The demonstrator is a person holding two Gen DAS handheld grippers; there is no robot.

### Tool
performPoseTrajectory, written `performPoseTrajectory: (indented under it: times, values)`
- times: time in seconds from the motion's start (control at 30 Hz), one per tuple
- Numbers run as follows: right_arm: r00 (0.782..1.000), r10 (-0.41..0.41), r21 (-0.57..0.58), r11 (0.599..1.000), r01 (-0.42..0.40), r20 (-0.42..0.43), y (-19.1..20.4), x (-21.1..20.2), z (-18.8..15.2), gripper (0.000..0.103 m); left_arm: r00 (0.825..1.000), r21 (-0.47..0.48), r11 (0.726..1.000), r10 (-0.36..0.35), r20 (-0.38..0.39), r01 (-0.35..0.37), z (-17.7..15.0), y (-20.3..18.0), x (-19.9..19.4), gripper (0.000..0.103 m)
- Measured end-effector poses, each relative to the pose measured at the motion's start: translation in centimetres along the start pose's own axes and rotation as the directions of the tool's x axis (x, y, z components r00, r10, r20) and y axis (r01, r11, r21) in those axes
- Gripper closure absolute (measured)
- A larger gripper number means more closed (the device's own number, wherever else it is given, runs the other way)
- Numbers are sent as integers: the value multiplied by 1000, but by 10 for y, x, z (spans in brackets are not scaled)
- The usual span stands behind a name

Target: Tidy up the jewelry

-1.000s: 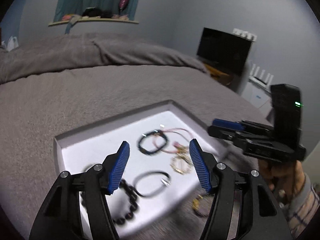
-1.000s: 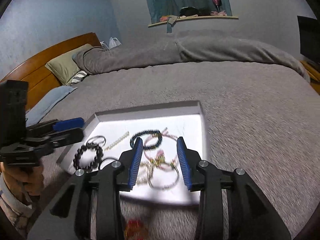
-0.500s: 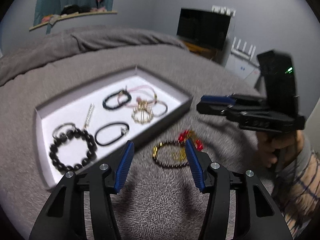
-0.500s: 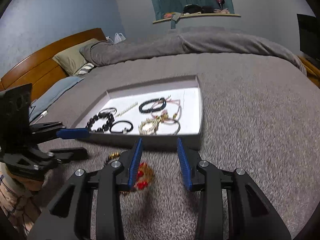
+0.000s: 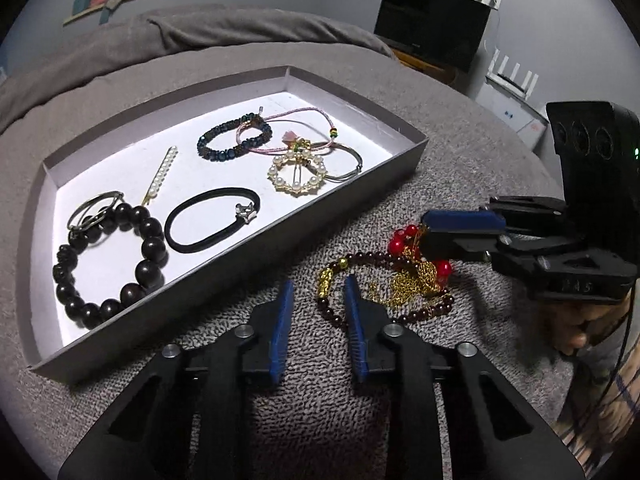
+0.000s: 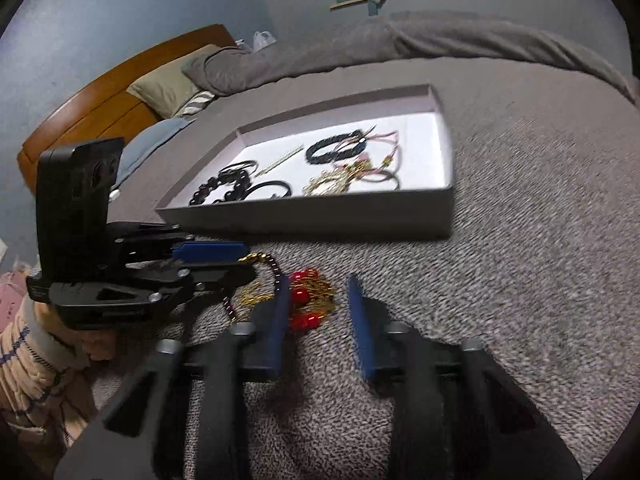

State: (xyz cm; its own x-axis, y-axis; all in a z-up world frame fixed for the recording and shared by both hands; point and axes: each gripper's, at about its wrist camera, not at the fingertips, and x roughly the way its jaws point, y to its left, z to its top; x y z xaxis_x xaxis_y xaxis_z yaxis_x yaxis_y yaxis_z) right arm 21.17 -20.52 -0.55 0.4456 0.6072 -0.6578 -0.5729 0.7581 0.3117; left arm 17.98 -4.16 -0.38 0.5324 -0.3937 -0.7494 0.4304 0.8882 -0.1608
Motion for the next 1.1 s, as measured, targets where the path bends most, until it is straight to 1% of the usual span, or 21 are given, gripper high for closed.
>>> performPoseTrajectory:
  times: [0.03,0.07,0.1,0.2,0.3,0.37,0.6,0.63,0.73,0.8,0.87,0.97,1.03,1.1]
  values:
    - [1000,9,1,1000,-9,0,0,0,0,96,1000,6,1000,9,1,-9,0,-1,-1,90]
    - [999,32,5,999,-32,13,-1,-2,0,98,1000,11,1000,17,3,-17,0,-2,-2,94]
    - [999,42,11,999,-43,30,-1,-6,1,98,1000,17,999,28,6,-28,1,-3,-3,96]
    - [996,25,11,1000,-26,81,-2,-21,5,101,999,31,999,35,10,-36,0,-4,-8,96]
    - [992,3,23,1000,-6,124,-7,-36,9,101,999,36,999,39,13,-39,-1,-3,-13,96]
    - [989,-28,34,999,24,145,-11,-44,10,101,999,41,998,44,12,-44,-1,-2,-15,96]
    - [977,-101,83,993,86,189,-29,-60,12,102,998,36,998,55,7,-55,-4,2,-18,96]
    - [977,-99,88,993,83,191,-31,-61,11,102,999,32,998,52,5,-52,-4,3,-17,96]
    - [978,-125,96,989,109,170,-35,-59,9,102,999,27,999,42,-1,-42,-3,4,-16,96]
    - [978,-156,97,985,143,136,-38,-53,6,101,999,22,999,36,-3,-36,-3,4,-15,95]
    - [978,-177,108,980,165,111,-43,-49,3,101,1000,9,1000,19,-4,-19,-2,6,-14,90]
    - [978,-186,118,978,174,99,-48,-46,-2,97,1000,0,1000,21,-1,-21,-2,8,-12,85]
    - [978,-184,121,978,172,95,-51,-45,-5,81,1000,5,1000,16,-1,-16,-1,7,-9,79]
    - [980,-174,118,980,162,95,-52,-46,-7,71,1000,7,1000,-6,0,6,-1,6,-7,68]
